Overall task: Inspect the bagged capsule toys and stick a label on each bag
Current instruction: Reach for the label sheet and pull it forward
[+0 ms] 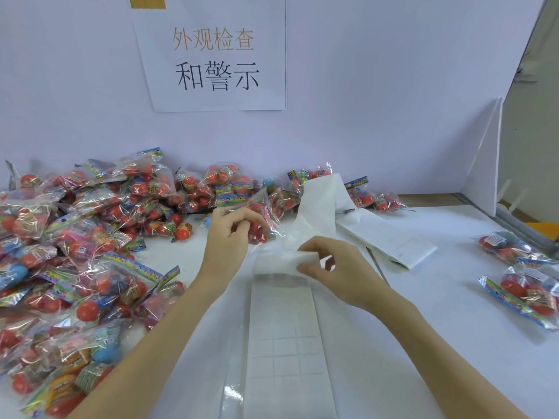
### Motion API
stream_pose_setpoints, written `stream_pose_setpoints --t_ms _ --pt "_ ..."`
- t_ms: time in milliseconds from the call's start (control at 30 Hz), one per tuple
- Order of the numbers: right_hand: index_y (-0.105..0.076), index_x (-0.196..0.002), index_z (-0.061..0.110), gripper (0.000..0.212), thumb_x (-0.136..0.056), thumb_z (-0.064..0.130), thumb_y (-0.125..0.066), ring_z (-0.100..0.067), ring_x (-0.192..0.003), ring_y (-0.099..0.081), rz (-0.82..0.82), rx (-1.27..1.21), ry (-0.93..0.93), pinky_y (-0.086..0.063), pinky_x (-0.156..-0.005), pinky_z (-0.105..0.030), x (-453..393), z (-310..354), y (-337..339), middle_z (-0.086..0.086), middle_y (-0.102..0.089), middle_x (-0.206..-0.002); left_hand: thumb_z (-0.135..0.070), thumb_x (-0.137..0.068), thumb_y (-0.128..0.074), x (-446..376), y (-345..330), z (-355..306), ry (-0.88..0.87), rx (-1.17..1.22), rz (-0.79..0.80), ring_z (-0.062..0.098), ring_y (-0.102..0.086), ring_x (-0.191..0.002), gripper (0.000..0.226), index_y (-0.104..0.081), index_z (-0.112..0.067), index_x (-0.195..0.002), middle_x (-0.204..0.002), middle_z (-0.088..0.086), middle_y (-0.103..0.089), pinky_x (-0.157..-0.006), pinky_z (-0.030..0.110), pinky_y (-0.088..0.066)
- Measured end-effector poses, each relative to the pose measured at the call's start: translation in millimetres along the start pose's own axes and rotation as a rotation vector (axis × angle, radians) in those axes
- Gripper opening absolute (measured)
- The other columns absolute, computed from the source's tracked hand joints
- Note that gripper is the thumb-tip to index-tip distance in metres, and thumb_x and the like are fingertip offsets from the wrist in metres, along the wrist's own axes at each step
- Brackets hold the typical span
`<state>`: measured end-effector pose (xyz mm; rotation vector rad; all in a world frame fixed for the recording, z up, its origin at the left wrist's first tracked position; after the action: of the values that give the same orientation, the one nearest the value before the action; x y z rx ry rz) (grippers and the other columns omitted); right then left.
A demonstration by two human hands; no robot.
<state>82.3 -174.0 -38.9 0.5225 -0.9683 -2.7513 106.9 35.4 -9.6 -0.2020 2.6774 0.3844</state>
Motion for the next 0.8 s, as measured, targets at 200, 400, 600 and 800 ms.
stream_pose_setpoints --t_ms 200,400,600,800 --pt "-0.065 -0.106 0.040 0.020 -0.100 0.021 -0.067 -0.006 -0.071 -0.060 -0.212 -0.111 -0.050 -0.044 -0.068 -0.016 -4.0 -15.5 18.0 0.014 -0.071 -0.077 -0.025 -0.095 -0.075 11.7 -19.4 -1.1 -0.036 -0.072 0.196 -0.007 -0.053 -0.104 0.008 -0.077 -0.025 -0.103 -0.130 0.007 -0.039 -0.103 0.018 -0.045" --pt "-0.064 -0.105 0.041 0.016 -0.103 0.025 -0.062 -0.007 -0.056 -0.045 -0.204 -0.072 -0.065 -0.034 -0.057 -0.015 -6.4 -24.1 18.6 0.016 -0.048 -0.053 -0.032 -0.081 -0.089 23.5 -37.9 11.8 -0.212 -0.232 0.335 -0.011 -0.050 -0.113 0.026 -0.077 -0.025 -0.103 -0.130 -0.006 -0.035 -0.100 0.003 -0.035" --pt "-0.065 -0.119 0.042 0.028 -0.094 0.034 -0.075 -0.001 -0.111 -0.056 -0.207 0.050 0.057 -0.046 -0.086 -0.017 -4.1 -6.9 19.3 0.013 -0.057 -0.120 -0.025 -0.095 -0.074 14.7 -29.4 14.1 -0.214 -0.293 0.217 -0.001 -0.049 -0.108 0.017 -0.067 -0.025 -0.079 -0.113 -0.005 -0.039 -0.097 0.005 -0.031" --pt "-0.070 -0.114 0.030 0.024 -0.092 0.023 -0.079 -0.005 -0.108 -0.060 -0.170 0.144 0.116 -0.045 -0.088 -0.019 -3.8 -3.5 18.7 0.019 -0.067 -0.114 -0.044 -0.097 -0.060 10.8 -30.9 22.5 -0.089 -0.251 0.288 0.006 -0.047 -0.122 0.037 -0.082 -0.014 -0.101 -0.130 0.000 -0.044 -0.098 0.010 -0.038"
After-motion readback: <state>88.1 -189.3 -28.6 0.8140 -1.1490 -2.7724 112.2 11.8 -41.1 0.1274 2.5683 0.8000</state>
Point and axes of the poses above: each hand's wrist, its own x-axis away from the middle knuckle, its own y-axis out of the back of the hand, z = x × y, the point moved 7 cm from there along -x, towards the middle knuckle
